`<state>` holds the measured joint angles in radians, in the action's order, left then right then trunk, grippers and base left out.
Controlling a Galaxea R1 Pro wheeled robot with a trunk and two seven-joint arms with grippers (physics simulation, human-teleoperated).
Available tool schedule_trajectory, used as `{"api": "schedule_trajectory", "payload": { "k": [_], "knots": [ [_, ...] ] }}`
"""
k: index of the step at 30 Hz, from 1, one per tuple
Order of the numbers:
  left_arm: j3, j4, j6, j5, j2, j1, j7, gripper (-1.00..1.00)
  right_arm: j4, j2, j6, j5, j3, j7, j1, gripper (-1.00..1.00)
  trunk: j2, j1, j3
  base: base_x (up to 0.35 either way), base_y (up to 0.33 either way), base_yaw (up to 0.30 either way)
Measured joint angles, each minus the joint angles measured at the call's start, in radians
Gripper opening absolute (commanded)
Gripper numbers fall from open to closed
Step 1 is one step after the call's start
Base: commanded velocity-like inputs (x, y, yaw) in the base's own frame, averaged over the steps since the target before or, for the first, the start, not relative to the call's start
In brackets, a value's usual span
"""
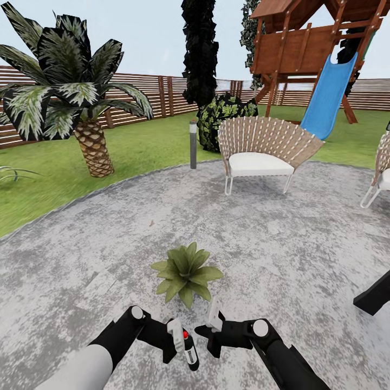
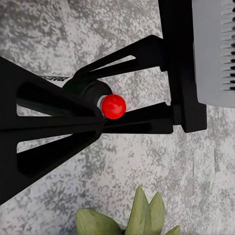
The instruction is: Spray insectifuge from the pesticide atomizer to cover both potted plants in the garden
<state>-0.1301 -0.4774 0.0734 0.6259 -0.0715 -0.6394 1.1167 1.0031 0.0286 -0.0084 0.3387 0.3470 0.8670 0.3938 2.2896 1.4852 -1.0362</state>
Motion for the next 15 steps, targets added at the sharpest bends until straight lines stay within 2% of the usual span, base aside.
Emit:
{"api": "schedule_trajectory", "payload": {
  "k": [15],
  "knots": [
    [0.0, 0.0, 0.001, 0.0, -0.011, 0.0, 0.0, -1.0, 0.0, 0.0, 0.0, 0.0, 0.0, 0.0, 0.0, -1.0, 0.0, 0.0, 0.0, 0.0, 0.0, 0.0]
  ]
}}
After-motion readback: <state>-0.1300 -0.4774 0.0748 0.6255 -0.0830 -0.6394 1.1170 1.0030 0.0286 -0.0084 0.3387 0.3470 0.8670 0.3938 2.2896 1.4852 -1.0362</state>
